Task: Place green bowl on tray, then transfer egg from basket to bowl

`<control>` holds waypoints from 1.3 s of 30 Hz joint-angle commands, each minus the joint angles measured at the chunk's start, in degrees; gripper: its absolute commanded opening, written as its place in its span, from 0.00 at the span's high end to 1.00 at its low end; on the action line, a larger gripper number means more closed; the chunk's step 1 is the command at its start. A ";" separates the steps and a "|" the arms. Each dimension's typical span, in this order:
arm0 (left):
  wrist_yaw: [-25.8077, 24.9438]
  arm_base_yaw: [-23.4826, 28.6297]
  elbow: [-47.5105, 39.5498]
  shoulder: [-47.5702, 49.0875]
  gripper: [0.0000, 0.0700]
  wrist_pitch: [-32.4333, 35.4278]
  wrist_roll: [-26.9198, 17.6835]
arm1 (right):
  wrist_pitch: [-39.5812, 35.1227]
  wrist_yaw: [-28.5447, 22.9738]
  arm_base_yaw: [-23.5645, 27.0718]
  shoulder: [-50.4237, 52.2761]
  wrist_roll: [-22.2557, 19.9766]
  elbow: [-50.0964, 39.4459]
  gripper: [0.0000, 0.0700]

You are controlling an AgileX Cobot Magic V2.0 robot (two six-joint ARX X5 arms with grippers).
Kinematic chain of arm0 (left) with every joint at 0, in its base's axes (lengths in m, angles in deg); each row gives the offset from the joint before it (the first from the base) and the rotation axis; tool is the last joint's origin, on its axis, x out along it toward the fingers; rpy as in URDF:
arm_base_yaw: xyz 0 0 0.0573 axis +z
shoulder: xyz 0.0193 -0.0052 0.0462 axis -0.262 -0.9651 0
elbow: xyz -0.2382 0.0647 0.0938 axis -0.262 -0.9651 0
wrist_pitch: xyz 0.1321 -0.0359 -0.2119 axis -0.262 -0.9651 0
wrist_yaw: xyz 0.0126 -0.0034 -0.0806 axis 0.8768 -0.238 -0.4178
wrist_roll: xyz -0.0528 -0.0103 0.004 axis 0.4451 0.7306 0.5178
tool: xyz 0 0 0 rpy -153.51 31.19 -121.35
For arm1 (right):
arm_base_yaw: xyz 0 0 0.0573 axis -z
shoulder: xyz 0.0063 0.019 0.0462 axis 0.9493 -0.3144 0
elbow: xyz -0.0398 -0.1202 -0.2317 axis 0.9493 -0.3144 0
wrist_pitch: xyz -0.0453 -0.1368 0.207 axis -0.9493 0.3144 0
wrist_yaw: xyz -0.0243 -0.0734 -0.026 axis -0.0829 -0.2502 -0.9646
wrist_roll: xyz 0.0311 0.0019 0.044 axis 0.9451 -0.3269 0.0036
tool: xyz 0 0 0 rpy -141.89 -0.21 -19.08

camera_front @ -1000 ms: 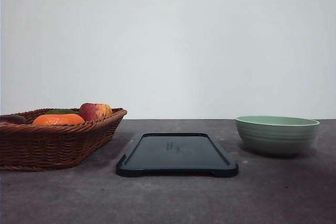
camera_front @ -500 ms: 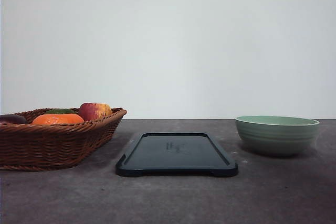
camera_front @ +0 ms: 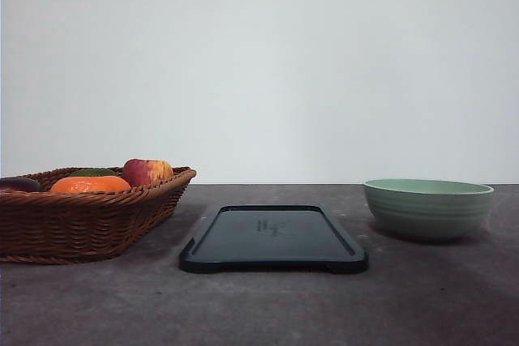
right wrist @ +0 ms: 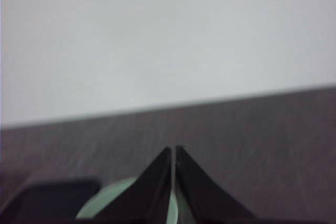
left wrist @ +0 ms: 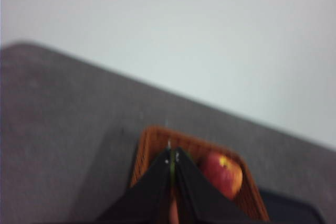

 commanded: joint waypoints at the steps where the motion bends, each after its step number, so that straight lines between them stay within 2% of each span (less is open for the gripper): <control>1: -1.47 -0.33 3.54 -3.85 1.00 -0.90 -1.64 | 1.07 1.16 0.07 -3.28 -0.42 2.67 0.99; 11: -11.44 -2.52 20.02 -25.48 1.00 -11.17 -9.38 | 10.97 8.21 0.04 -24.52 -2.19 15.46 0.99; 16: -15.50 -2.84 25.73 -33.60 1.00 -17.39 -12.83 | 13.13 10.87 0.06 -33.12 -4.13 20.18 0.99; 21: -16.67 -2.86 29.27 -38.36 1.00 -22.97 -17.18 | 15.04 12.43 0.04 -38.86 -5.70 23.39 0.99; 29: -16.67 -3.09 30.25 -39.14 1.00 -23.94 -17.61 | 15.59 12.65 0.04 -40.39 -6.48 23.96 0.99; 31: -16.67 -3.15 30.25 -39.14 0.95 -23.94 -17.61 | 15.64 12.69 0.04 -40.39 -7.47 23.96 0.98; 32: -16.67 -3.15 30.27 -39.13 0.85 -23.93 -17.61 | 15.68 12.75 0.04 -40.39 -7.58 23.96 0.93; 34: -16.67 -3.15 30.30 -39.14 0.60 -23.86 -17.61 | 15.96 13.77 0.04 -40.39 -7.61 23.96 0.70; 35: -16.67 -3.15 30.30 -39.14 0.52 -23.81 -17.60 | 16.10 13.92 0.04 -40.39 -7.47 23.96 0.60; 37: -16.67 -3.15 30.30 -39.12 0.49 -23.79 -17.59 | 16.53 14.09 0.04 -40.39 -6.94 23.96 0.50; 39: -16.67 -3.15 30.30 -39.12 0.49 -23.81 -17.47 | 17.56 14.15 0.04 -40.39 -6.91 24.31 0.50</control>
